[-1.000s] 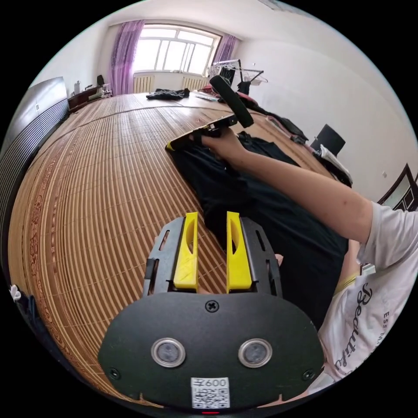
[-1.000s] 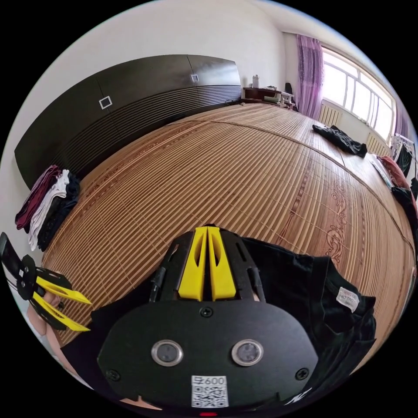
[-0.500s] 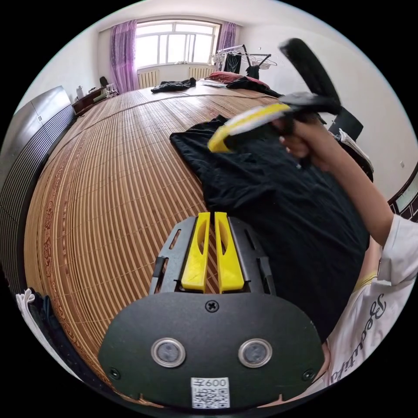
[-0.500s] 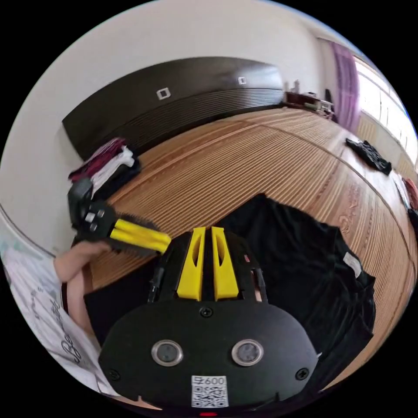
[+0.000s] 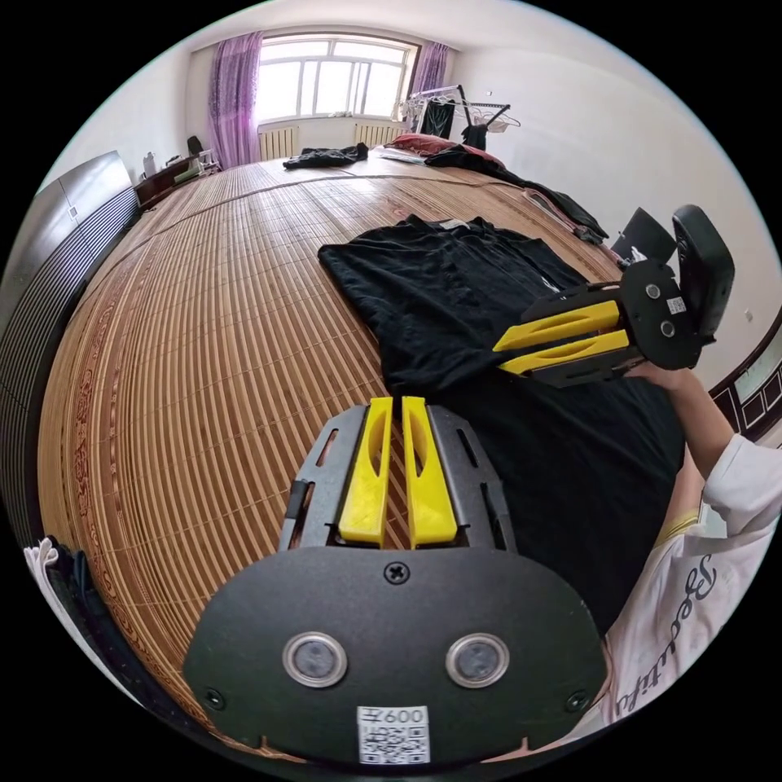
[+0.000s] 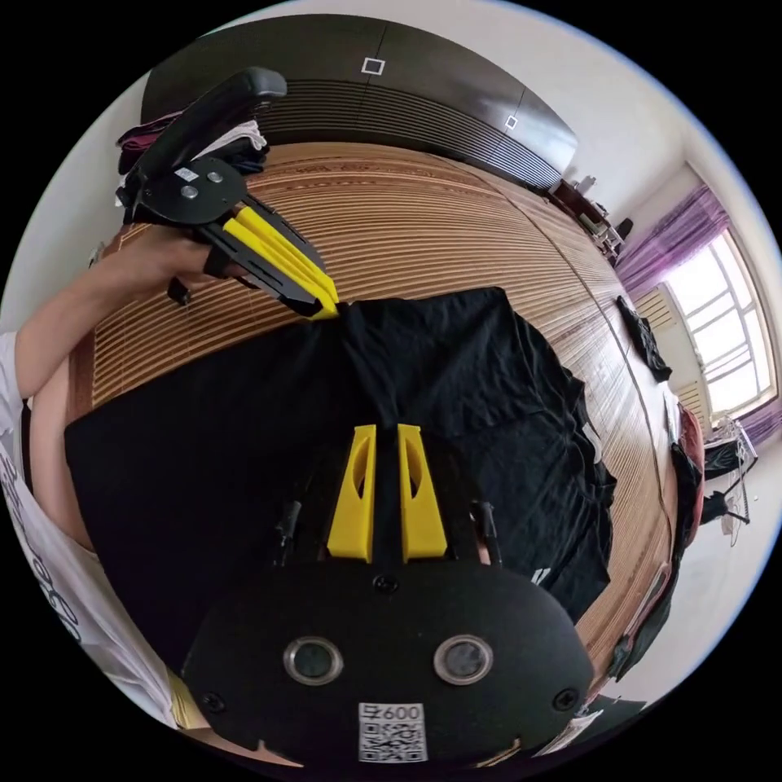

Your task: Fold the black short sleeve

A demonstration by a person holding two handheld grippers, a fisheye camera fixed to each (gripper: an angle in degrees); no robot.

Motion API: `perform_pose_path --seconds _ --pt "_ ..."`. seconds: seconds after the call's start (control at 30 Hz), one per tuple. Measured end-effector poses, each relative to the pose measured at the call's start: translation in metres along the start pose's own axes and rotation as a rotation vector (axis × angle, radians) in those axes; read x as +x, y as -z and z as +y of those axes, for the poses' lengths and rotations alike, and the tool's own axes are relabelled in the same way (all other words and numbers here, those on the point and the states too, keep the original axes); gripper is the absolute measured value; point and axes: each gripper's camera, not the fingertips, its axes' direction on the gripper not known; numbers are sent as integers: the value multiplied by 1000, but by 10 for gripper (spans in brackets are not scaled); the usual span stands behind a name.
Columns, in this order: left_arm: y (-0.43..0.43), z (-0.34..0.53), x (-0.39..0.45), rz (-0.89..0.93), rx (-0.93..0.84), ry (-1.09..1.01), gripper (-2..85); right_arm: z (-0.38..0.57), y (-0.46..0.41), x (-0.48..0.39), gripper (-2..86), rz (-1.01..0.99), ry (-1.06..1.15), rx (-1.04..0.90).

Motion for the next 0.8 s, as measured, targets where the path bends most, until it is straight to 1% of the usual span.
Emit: perform_pose_path --seconds 0.17,0.3,0.37,0.47,0.57,0.63,0.7,0.77,0.8 --pt "9 -8 15 -1 -9 -12 24 7 -3 -32 -8 117 59 -49" --pt "16 -13 28 -19 -12 -27 23 8 -5 -47 -9 166 65 -34" --pt "21 -16 39 -39 -17 -53 24 6 -22 -49 -9 105 46 -74" --pt "30 -18 47 -48 -23 -83 26 5 -19 -41 -8 82 -4 -47" --pt "40 -21 44 4 -26 -75 32 4 -5 -16 -7 0 -79 -36" --pt "47 -23 37 32 -32 -46 40 6 12 1 -4 -14 -145 -15" --pt "72 -21 31 -7 1 -37 52 9 33 14 1 -4 -203 14" --pt "118 -16 23 -92 78 2 53 11 66 30 3 -40 -264 99" --pt "128 -14 21 -85 112 14 46 11 73 34 5 -59 -277 126"
